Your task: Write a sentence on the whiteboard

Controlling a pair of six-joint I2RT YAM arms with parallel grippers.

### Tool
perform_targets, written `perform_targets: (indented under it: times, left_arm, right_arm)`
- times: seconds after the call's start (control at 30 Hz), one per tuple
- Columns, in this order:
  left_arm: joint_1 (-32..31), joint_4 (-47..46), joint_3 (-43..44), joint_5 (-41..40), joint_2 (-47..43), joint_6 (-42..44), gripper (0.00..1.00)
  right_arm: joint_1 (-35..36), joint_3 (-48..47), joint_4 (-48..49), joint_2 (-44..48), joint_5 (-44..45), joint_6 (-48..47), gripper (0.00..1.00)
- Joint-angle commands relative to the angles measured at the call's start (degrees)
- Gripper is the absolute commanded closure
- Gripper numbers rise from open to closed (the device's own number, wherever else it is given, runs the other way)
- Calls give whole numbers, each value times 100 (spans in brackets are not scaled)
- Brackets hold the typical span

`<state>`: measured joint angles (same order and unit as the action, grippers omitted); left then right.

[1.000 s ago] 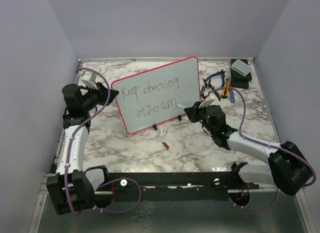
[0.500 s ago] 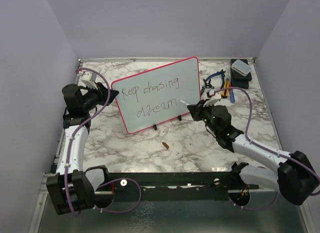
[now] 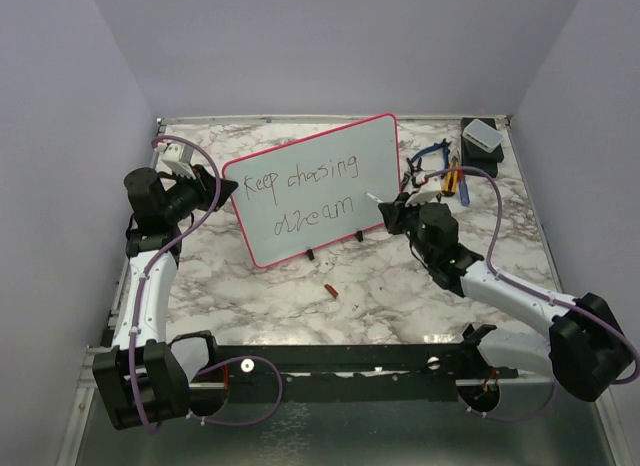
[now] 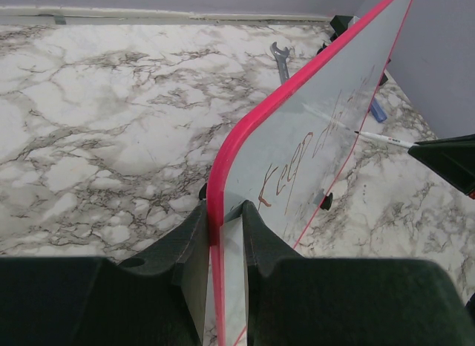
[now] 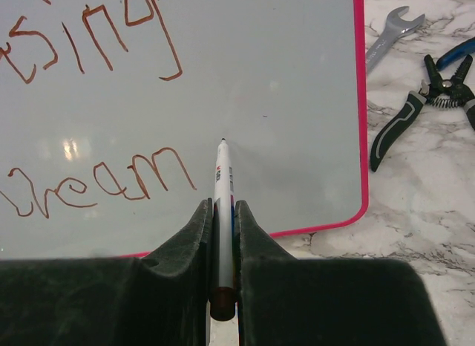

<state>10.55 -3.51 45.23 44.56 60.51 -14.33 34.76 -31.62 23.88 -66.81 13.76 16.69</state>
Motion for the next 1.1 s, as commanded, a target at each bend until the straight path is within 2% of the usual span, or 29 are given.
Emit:
perform_targets:
  times: [0.0, 0.23, 0.77, 0.9, 1.07]
  left_arm:
    - [0, 17, -102, -43, -66, 39, 100]
    - [0, 20, -102, -43, -66, 42, 100]
    - [-2, 8, -85, -43, -40, 52, 100]
    - [-4, 8, -78, -44, -32, 48, 100]
    - [0, 10, -80, -43, -33, 49, 100]
  right_arm:
    - [-40, -226, 16, -130, 237, -100, 99]
    - [-41, -351, 44, -292, 192, -139, 99]
    - [-40, -230, 58, -429, -548, -175, 99]
    - [-41, -150, -4, -402, -487, -128, 99]
    - [-40, -108, -209, -394, 28, 34, 99]
